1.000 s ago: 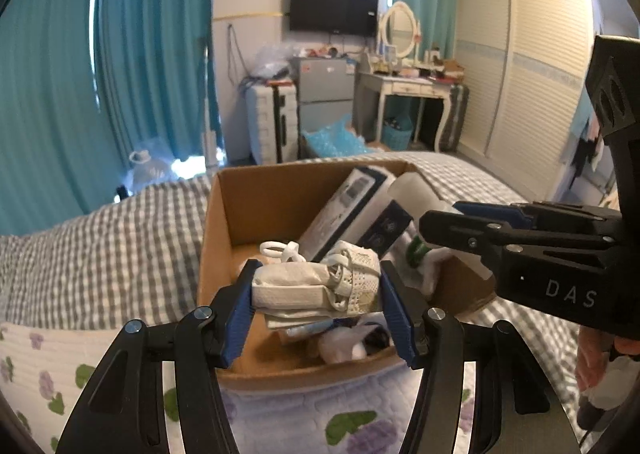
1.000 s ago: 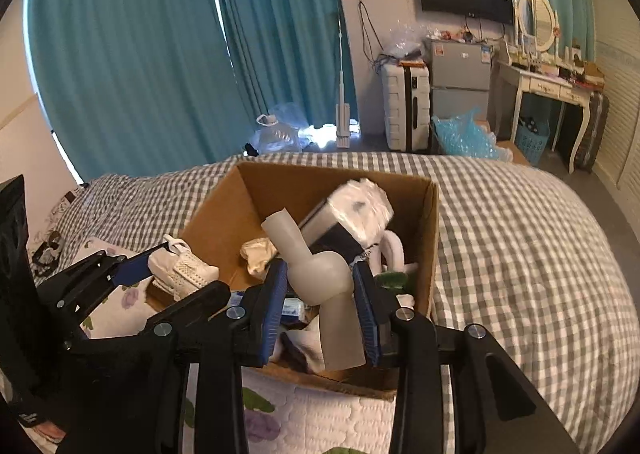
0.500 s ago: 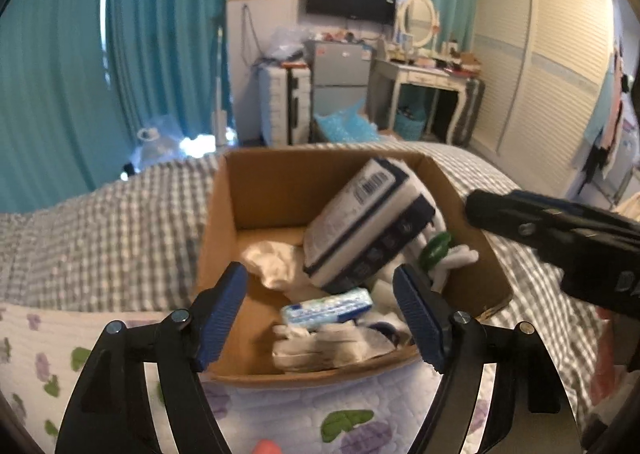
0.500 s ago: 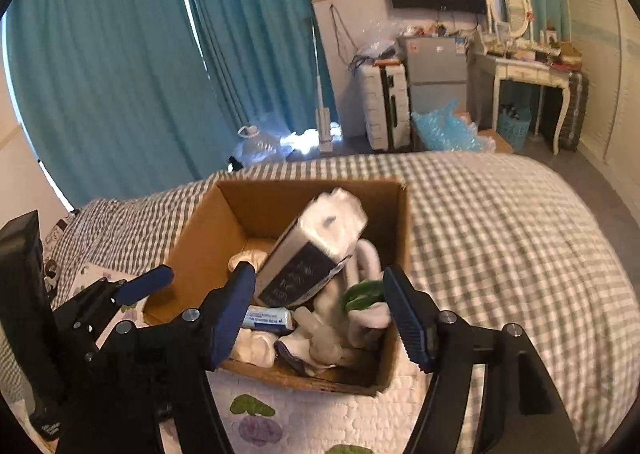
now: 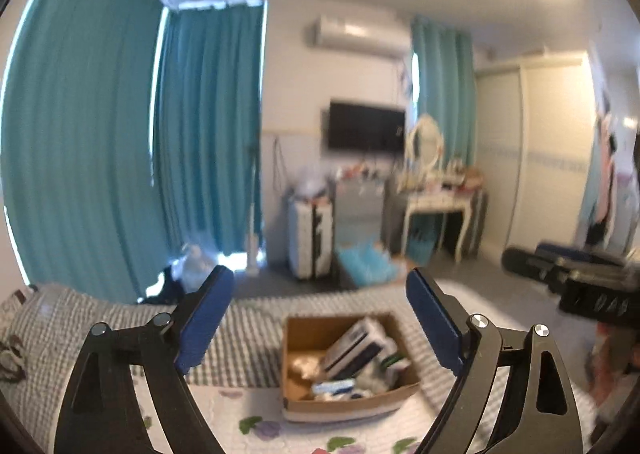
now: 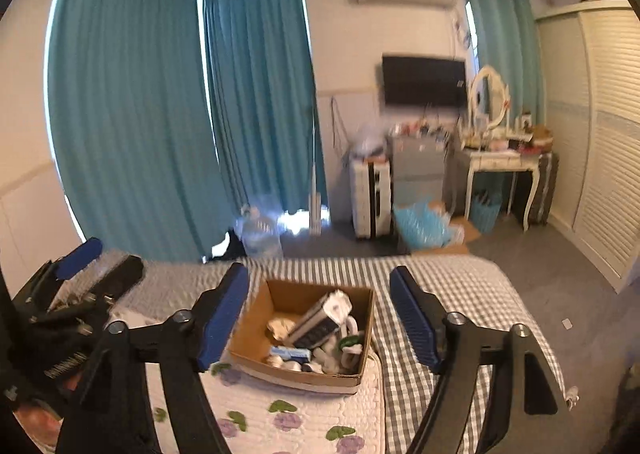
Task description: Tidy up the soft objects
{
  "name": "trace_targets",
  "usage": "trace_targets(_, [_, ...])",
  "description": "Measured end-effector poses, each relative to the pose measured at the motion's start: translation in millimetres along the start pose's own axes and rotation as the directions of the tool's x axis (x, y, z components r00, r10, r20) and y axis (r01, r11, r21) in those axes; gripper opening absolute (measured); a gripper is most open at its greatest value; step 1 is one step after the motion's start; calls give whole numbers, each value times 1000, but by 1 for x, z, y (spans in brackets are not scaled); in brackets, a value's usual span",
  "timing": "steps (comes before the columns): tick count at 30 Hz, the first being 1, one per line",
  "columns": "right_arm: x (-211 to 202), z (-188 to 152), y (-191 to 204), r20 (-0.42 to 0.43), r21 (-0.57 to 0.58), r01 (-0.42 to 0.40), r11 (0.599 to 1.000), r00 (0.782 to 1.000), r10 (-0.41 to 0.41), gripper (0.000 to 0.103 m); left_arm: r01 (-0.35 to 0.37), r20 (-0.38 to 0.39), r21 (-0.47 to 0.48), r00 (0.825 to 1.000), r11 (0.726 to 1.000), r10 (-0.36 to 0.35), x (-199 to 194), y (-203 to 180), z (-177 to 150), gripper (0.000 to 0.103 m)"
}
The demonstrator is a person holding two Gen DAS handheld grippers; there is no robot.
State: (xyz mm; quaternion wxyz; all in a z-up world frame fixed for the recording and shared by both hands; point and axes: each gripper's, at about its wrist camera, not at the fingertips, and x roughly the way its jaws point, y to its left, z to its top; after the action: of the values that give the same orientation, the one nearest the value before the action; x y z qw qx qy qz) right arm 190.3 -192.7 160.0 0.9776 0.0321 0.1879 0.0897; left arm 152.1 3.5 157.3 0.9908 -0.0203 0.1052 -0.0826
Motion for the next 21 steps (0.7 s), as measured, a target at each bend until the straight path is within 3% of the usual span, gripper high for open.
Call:
trace_targets(4, [-66, 3, 17, 70, -25, 9, 1000, 998, -8, 89, 35, 83, -34, 996, 999, -32, -66, -2, 27, 89])
trace_targets(7, [-103, 1, 25, 119, -39, 21, 999, 993, -17, 102, 17, 127, -16, 992, 1000, -15, -104, -8, 34, 90])
trace_targets(11, [-136, -8, 29, 148, -40, 5, 999, 989, 1, 103, 54, 106, -9, 993, 998, -53, -128, -4, 26, 90])
trace_targets(16, [-145, -34, 31, 169, -82, 13, 997, 986, 1, 103, 8, 119, -10, 993, 1000, -7, -132, 1, -2, 90])
trace_targets(21, [-120, -79, 24, 179, -90, 14, 996, 984, 2, 103, -52, 127, 20, 991, 998, 49, -114, -1, -39, 90])
